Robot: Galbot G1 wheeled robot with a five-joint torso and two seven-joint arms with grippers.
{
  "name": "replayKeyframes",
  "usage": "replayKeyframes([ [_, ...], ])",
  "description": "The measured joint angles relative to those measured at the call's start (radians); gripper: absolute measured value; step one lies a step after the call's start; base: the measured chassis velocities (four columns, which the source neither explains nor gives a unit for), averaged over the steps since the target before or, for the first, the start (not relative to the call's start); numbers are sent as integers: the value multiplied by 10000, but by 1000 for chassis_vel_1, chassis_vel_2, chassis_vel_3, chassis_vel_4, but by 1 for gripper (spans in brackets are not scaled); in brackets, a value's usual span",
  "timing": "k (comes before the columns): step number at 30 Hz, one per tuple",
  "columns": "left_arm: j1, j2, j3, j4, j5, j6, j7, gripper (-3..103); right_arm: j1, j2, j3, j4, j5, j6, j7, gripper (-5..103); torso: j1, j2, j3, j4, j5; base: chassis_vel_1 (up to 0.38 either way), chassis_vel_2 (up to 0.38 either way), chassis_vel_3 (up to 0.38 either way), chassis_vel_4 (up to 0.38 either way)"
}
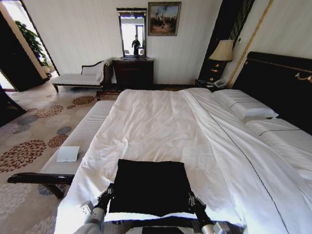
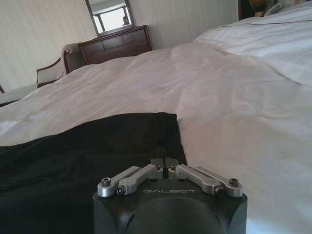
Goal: Fold the clothes on the bed.
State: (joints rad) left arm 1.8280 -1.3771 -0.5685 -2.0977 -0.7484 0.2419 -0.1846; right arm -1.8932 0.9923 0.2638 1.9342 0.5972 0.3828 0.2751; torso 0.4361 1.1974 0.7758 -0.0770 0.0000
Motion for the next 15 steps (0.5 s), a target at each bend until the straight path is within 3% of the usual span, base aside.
replayKeyframes([
  [5, -213, 147, -394, -180, -680, 200, -115, 1, -34, -78, 279, -168, 391, 346, -544, 0, 0, 0, 0, -1, 0, 0, 0, 0, 0],
  [15, -545, 400, -716, -91, -1003, 346, -122, 1, -563, -207, 461, 178, 727, 950, -1400, 0, 0, 0, 0, 0, -1, 0, 0, 0, 0],
])
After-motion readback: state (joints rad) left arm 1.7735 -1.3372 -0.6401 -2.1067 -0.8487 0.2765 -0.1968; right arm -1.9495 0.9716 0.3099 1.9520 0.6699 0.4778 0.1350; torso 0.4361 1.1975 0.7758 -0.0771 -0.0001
